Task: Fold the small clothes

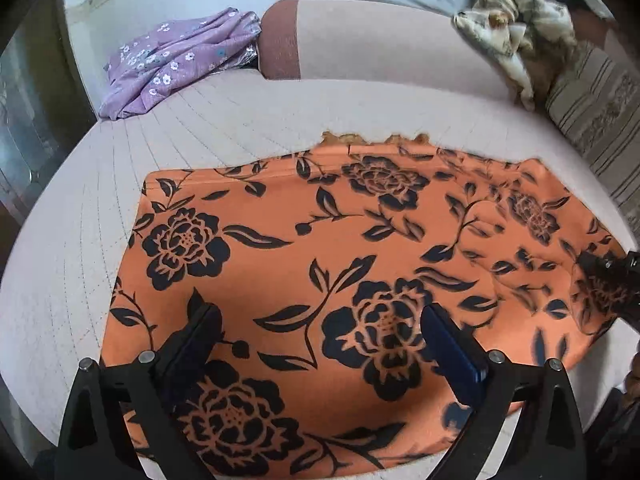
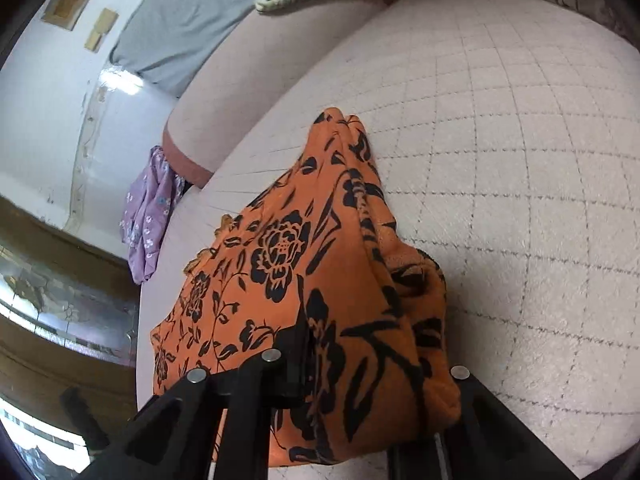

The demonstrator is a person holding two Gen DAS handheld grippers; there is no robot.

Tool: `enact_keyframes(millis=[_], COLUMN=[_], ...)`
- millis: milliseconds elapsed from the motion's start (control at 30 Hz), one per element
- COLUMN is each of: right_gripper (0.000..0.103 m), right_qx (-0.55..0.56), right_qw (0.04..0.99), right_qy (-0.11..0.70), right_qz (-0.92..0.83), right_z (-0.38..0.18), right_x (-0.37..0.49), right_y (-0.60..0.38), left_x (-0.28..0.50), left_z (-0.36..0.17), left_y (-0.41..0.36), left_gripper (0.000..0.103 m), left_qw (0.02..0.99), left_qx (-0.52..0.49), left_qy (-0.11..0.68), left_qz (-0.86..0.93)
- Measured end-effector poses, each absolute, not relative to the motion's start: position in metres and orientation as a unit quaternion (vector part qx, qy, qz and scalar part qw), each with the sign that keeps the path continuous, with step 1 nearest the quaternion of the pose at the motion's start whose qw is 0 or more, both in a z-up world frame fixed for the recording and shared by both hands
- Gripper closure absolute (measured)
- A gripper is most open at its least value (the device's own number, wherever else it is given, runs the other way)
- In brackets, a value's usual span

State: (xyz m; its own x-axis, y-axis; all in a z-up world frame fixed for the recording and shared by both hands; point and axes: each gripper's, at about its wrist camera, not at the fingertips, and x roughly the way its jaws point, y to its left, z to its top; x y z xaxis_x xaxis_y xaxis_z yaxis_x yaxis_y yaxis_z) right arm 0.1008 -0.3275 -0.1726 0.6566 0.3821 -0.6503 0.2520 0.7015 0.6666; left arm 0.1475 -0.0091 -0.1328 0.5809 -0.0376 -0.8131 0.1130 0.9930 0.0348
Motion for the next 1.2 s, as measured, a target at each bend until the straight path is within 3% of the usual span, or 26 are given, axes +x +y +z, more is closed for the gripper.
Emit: enact_keyframes(millis=[33, 100, 200, 433, 533, 600, 733, 767, 900, 967, 1000, 1033, 1200], right_gripper=[0.074, 0.074, 0.086, 0.087, 0.087, 0.087, 0.084, 0.084, 0.082, 0.068, 0.042, 0.023, 0.019], right_qx=[0.39, 0.396, 0.344, 0.19, 0.143, 0.106, 0.011, 0.0, -0.045, -0.038, -0.024, -0.008, 0.018], right_qw=[0.818, 0.81, 0.833, 0.909, 0.909, 0.902, 0.833, 0.831, 0.851, 0.842, 0.835, 0.829, 0.831], right_qy=[0.421, 0.431, 0.432, 0.346, 0.337, 0.353, 0.507, 0.513, 0.482, 0.492, 0.499, 0.5, 0.457], right_qz=[0.034, 0.032, 0.03, 0.13, 0.198, 0.223, 0.221, 0.214, 0.203, 0.218, 0.23, 0.249, 0.315], right_z=[-0.178, -0.19, -0.168, -0.026, 0.0, -0.009, -0.118, -0.139, -0.113, -0.11, -0.111, -0.111, -0.106], right_x=[0.103, 0.109, 0.114, 0.127, 0.124, 0.122, 0.142, 0.14, 0.13, 0.136, 0.136, 0.135, 0.103], right_y=[-0.329, -0.329, -0.317, -0.187, -0.1, -0.048, 0.05, 0.06, 0.076, 0.074, 0.073, 0.073, 0.075], left_x=[0.154, 0.148, 0.147, 0.104, 0.084, 0.073, 0.067, 0.068, 0.069, 0.073, 0.07, 0.07, 0.075], left_z=[-0.151, -0.148, -0.126, -0.067, -0.067, -0.082, -0.113, -0.114, -0.109, -0.11, -0.11, -0.109, -0.112], left_y=[-0.013, -0.014, 0.008, 0.141, 0.211, 0.249, 0.285, 0.284, 0.269, 0.258, 0.257, 0.257, 0.271], left_gripper=[0.002, 0.0, 0.003, 0.003, 0.003, 0.003, 0.004, 0.004, 0.004, 0.004, 0.004, 0.004, 0.004], left_qw=[0.869, 0.886, 0.884, 0.923, 0.922, 0.905, 0.86, 0.862, 0.873, 0.876, 0.879, 0.881, 0.874], left_qx=[0.057, 0.069, 0.012, -0.123, -0.179, -0.232, -0.326, -0.33, -0.302, -0.29, -0.284, -0.282, -0.312], left_qy=[0.489, 0.456, 0.463, 0.364, 0.327, 0.328, 0.363, 0.359, 0.362, 0.368, 0.367, 0.364, 0.355], left_qz=[-0.048, -0.052, -0.065, 0.029, 0.105, 0.14, 0.15, 0.138, 0.122, 0.111, 0.11, 0.11, 0.115])
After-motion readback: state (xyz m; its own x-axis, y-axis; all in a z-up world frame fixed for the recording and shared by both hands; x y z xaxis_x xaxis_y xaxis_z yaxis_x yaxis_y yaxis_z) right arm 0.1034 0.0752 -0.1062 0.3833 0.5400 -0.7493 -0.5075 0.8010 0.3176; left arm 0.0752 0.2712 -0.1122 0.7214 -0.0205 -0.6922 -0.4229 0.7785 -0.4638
